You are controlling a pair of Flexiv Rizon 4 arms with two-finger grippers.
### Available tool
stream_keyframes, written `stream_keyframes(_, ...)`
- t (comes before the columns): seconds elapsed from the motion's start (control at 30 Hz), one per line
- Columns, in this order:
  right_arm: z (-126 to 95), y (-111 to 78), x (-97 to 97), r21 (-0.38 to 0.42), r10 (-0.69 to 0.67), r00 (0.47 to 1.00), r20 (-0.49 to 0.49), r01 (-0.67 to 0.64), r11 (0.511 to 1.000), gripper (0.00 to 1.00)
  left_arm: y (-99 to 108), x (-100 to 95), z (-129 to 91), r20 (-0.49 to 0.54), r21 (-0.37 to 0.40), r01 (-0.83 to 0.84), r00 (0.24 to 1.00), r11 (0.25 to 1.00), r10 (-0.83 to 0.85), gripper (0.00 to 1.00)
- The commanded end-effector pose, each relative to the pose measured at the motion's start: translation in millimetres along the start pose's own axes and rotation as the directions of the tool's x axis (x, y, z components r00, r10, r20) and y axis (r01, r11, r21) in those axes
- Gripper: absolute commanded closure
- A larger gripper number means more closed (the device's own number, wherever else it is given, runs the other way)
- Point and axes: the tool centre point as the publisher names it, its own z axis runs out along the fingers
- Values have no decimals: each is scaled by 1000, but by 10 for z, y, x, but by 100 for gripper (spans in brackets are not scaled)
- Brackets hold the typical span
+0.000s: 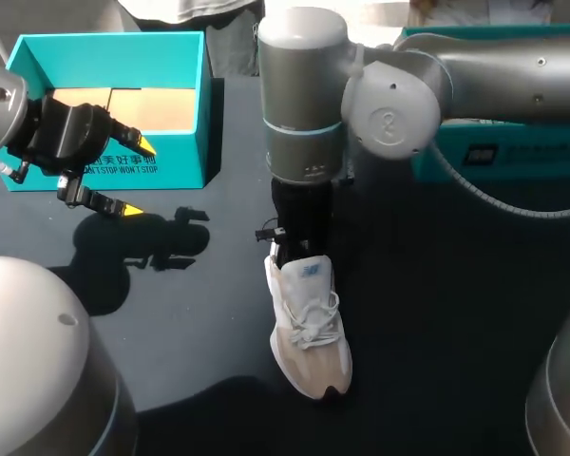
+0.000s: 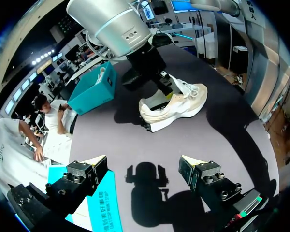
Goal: Take the shoe out of the shoebox, open the shoe tongue, remove and reinsert the insole, then place the shoe into the shoebox
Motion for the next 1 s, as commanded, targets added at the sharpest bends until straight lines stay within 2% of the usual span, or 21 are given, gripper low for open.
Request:
stream_keyframes(0.03, 50, 10, 32, -11, 0, 1000, -15, 0, 1000, 0, 1, 5, -7, -2, -2, -1, 1000, 1000, 1, 0)
stream_keyframes(0.23, 95, 28, 78, 4, -27, 999, -30, 27, 1000, 0, 1, 5, -7, -2, -2, -1, 1000, 1000, 1, 0)
stream_keyframes(0.53, 30, 58, 84, 26, -65, 998, -12, 66, 997, 0, 1, 5, -7, -2, -2, -1, 1000, 1000, 1, 0)
stream_keyframes(0.83, -52, 103, 69, -6, -60, 998, 3, 60, 998, 0, 1, 5, -7, -2, -2, -1, 1000, 1000, 1, 0)
stream_keyframes(0.9, -57, 85, 50, -6, -58, 998, 2, 58, 998, 0, 1, 5, -7, -2, -2, -1, 1000, 1000, 1, 0)
stream_keyframes(1.0, -156, 8, 8, -48, -25, 999, 21, 26, 998, 0, 1, 5, -7, -2, -2, -1, 1000, 1000, 1, 0)
